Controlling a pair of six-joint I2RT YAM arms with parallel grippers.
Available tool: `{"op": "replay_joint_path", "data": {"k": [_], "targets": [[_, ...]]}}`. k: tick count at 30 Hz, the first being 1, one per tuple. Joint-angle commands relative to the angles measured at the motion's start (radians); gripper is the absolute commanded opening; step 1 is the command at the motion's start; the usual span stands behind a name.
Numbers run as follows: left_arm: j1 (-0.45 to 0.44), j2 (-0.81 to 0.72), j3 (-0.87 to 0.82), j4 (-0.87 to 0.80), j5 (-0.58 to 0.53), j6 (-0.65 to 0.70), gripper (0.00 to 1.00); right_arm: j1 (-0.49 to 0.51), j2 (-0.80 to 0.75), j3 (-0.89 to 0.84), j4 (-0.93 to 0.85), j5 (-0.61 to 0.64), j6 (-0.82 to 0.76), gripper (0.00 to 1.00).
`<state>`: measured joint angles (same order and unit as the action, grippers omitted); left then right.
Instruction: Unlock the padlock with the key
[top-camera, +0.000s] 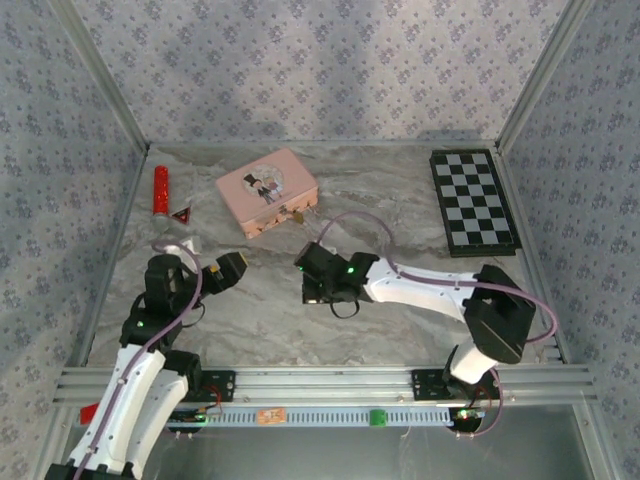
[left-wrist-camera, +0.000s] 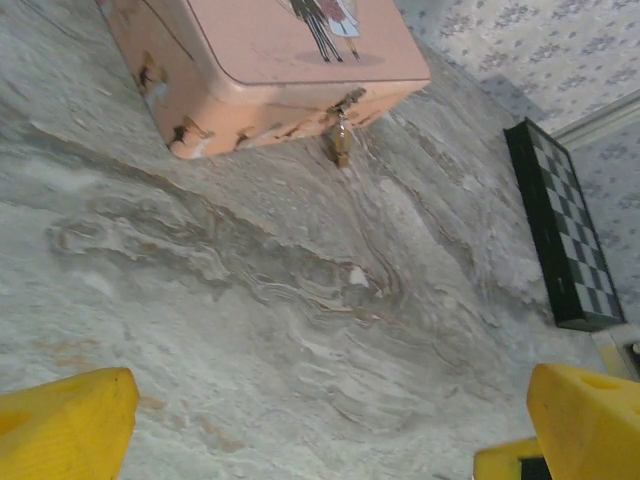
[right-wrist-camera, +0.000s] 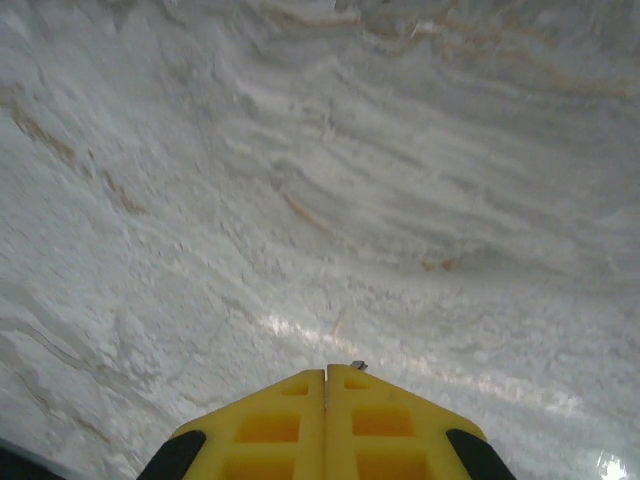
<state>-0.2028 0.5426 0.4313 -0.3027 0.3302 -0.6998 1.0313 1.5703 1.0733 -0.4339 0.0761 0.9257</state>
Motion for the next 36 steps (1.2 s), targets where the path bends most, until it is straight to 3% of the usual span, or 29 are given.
{"op": "replay_joint_path", "data": {"k": [1,7,11,13,17,23,29,36], "targets": [[-0.039,0.033,-0.023,0.2,0.067,-0.096,0.98,-0.046,-0.068,-0.038,0.192,0.013,-0.03,0.0],[-0.135,0.119,-0.007,0.309,0.055,-0.072,0.95,-0.156,-0.094,-0.018,0.268,-0.091,-0.128,0.0],[-0.157,0.208,-0.004,0.431,0.096,-0.151,0.93,-0.194,-0.106,0.016,0.288,-0.129,-0.196,0.0],[-0.163,0.258,0.014,0.448,0.089,-0.235,0.93,-0.214,-0.108,0.026,0.306,-0.153,-0.217,0.0],[-0.187,0.33,0.014,0.543,0.063,-0.54,0.98,-0.241,-0.107,0.028,0.357,-0.187,-0.232,0.0],[-0.286,0.339,0.073,0.492,-0.065,-0.691,1.0,-0.242,-0.075,0.014,0.467,-0.244,-0.211,0.0],[-0.308,0.364,0.075,0.51,-0.091,-0.824,0.99,-0.231,-0.03,0.015,0.574,-0.309,-0.177,0.0],[-0.318,0.384,0.079,0.573,-0.091,-0.872,0.98,-0.185,0.012,0.064,0.603,-0.331,-0.198,0.0]]}}
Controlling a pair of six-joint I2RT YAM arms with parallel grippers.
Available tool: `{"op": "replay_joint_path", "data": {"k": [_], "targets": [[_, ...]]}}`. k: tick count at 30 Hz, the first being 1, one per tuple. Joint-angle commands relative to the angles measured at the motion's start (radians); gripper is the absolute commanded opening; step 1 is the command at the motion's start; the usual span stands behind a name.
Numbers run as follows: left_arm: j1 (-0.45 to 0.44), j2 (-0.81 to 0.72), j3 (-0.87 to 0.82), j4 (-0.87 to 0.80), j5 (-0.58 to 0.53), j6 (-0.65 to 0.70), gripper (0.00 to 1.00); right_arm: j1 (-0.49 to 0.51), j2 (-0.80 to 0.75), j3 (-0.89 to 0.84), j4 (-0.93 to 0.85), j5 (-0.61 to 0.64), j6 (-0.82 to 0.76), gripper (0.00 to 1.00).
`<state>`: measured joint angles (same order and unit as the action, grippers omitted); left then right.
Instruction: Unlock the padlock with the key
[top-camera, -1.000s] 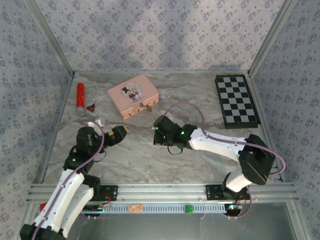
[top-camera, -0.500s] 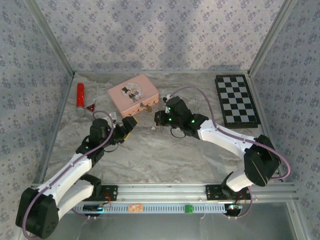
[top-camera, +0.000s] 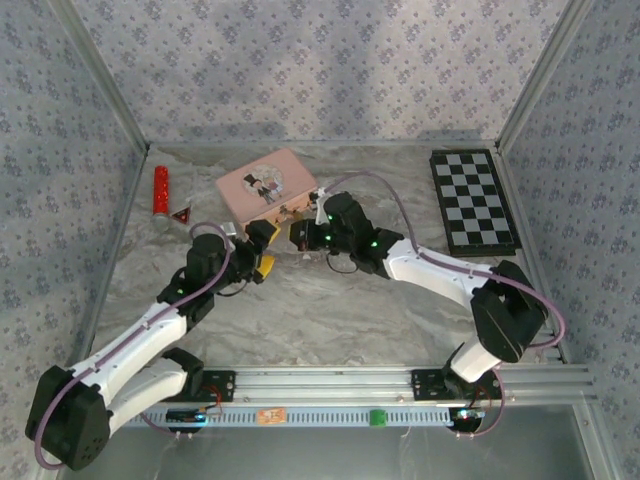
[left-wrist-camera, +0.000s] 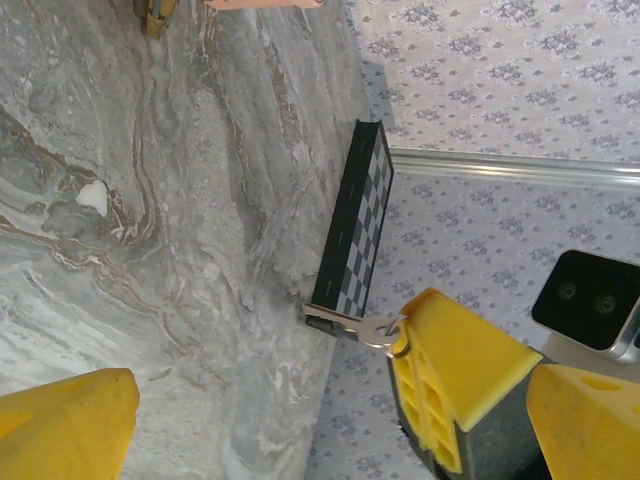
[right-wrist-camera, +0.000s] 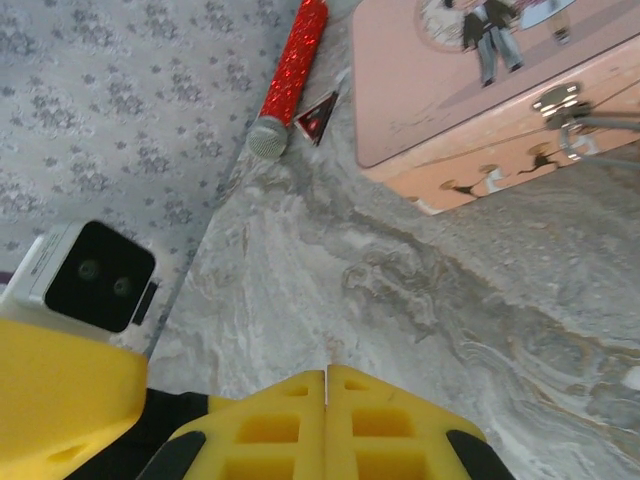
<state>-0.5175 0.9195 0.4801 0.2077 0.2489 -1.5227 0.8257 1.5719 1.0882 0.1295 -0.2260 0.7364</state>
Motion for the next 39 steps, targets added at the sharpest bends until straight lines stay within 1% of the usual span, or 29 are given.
{"op": "replay_joint_path", "data": {"k": [1,7,13,19,25,27,32,39], "targets": [[-0.003,0.01,0.038,0.064,-0.004,-0.05,0.97,0.029,0.018,0.061,0.034,-0.033,-0.013,0.0],[-0.004,0.016,0.035,0.081,0.004,-0.069,0.96,0.073,0.045,0.091,0.022,-0.019,-0.04,0.0],[-0.003,0.016,0.034,0.104,0.016,-0.067,0.9,0.085,0.058,0.095,0.002,-0.009,-0.073,0.0],[-0.004,0.02,0.031,0.109,0.021,-0.067,0.87,0.094,0.078,0.137,-0.014,-0.017,-0.095,0.0],[0.01,0.007,0.019,0.088,0.01,-0.054,0.86,0.11,0.053,0.113,-0.034,0.011,-0.1,0.0],[0.017,0.004,0.013,0.087,0.009,-0.054,0.85,0.109,0.037,0.075,-0.038,0.021,-0.1,0.0],[0.027,0.001,0.014,0.071,0.003,-0.036,0.82,0.107,0.009,0.045,-0.042,0.046,-0.1,0.0],[0.033,-0.005,0.014,0.058,0.001,-0.022,0.79,0.108,0.01,0.035,-0.037,0.051,-0.1,0.0]]}}
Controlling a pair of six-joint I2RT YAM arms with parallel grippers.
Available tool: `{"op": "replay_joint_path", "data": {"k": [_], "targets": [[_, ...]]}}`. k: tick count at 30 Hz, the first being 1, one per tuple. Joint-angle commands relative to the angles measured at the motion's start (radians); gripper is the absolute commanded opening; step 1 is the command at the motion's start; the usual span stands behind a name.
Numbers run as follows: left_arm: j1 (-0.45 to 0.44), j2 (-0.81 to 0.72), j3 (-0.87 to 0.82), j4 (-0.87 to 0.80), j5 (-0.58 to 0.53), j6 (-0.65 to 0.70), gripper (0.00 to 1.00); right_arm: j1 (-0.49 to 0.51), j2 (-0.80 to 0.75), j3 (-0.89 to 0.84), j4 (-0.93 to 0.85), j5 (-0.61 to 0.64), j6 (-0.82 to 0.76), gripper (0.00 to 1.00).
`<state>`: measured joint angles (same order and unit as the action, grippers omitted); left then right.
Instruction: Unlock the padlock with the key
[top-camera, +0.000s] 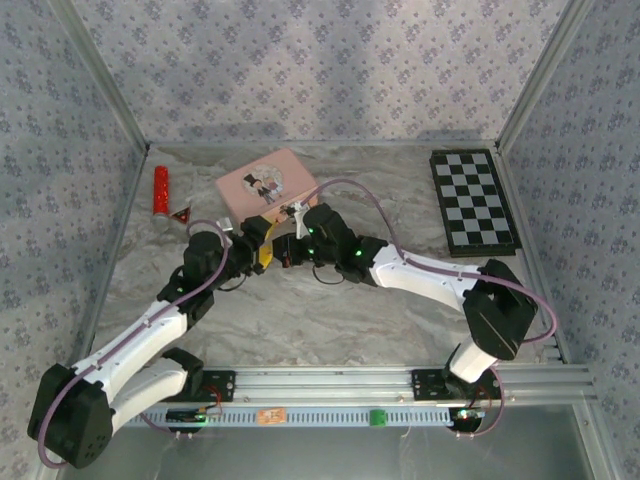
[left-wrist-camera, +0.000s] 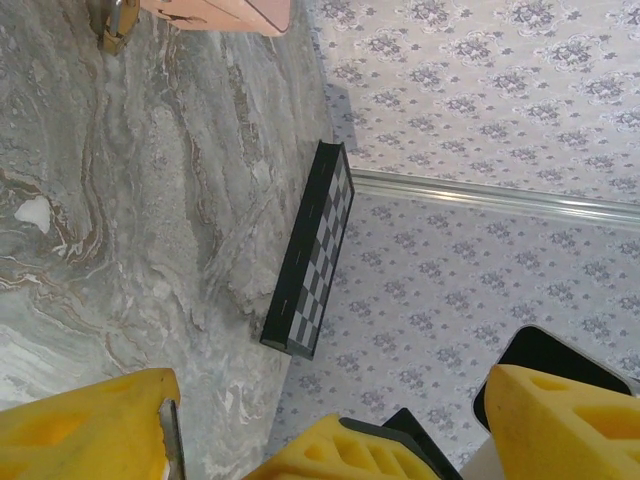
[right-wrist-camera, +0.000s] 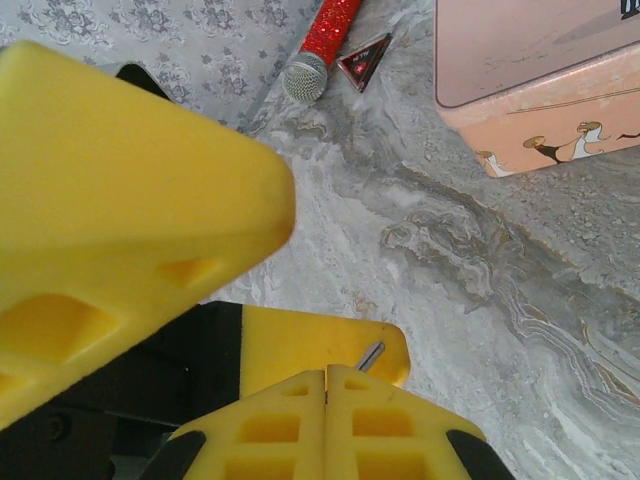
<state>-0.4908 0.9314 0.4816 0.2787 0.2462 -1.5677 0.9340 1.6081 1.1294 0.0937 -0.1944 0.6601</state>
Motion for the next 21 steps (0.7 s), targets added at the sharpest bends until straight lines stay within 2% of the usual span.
{"op": "replay_joint_path", "data": {"k": [1,21], "targets": [[0.007,-0.02,0.011,-0.016,0.003,0.025,0.78,-0.001,-0.028,-0.01,0.001,0.021,-0.024,0.0],[0.011,-0.043,0.008,-0.046,-0.016,0.044,0.62,-0.001,-0.028,0.003,0.013,0.021,-0.024,0.0]]}}
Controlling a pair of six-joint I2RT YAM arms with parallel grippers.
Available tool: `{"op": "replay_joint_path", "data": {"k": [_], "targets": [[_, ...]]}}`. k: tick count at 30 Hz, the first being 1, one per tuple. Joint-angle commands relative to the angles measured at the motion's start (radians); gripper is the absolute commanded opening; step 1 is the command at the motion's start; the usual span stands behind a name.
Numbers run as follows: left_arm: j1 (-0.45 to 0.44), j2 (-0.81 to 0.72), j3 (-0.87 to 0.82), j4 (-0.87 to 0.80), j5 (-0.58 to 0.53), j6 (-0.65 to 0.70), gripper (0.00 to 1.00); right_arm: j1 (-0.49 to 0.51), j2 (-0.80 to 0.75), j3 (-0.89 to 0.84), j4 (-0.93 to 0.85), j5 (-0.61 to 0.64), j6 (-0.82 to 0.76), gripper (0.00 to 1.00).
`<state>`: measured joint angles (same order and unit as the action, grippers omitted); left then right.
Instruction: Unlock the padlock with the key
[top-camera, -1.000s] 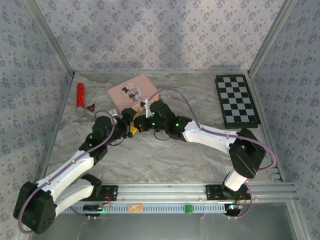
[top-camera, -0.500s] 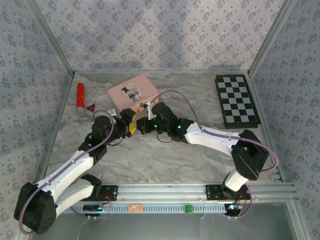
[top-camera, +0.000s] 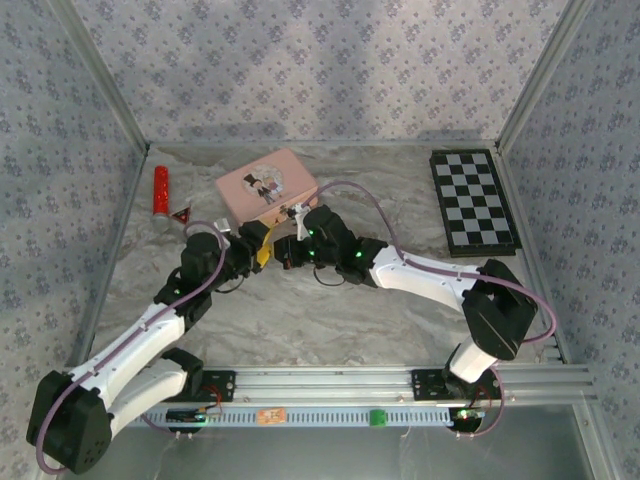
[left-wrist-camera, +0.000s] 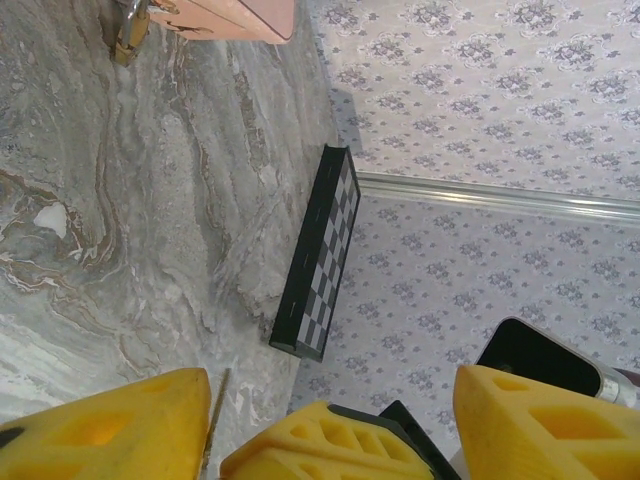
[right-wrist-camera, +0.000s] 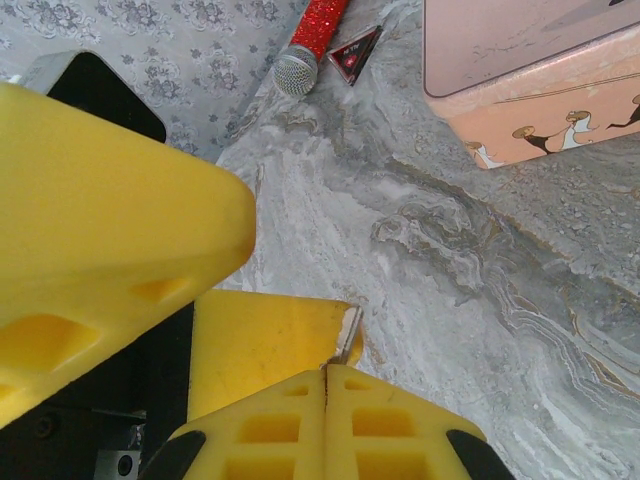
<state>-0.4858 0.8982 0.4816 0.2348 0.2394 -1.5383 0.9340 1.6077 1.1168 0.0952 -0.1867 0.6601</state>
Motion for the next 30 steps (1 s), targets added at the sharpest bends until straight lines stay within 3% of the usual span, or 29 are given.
{"op": "replay_joint_path", "data": {"k": [1,6,22,30], "targets": [[0.006,-0.01,0.008,-0.005,-0.011,0.015,0.62,-0.002,-0.029,0.015,0.013,0.013,-0.024,0.0],[0.006,-0.007,0.0,-0.02,-0.012,0.018,0.6,-0.003,-0.032,0.018,0.011,0.012,-0.024,0.0],[-0.017,-0.047,-0.074,-0.036,-0.01,-0.061,0.84,-0.018,0.024,0.11,-0.001,-0.008,-0.088,0.0],[-0.031,-0.075,-0.113,0.054,-0.038,-0.13,0.86,-0.003,0.097,0.163,0.052,-0.067,-0.06,0.0]]}}
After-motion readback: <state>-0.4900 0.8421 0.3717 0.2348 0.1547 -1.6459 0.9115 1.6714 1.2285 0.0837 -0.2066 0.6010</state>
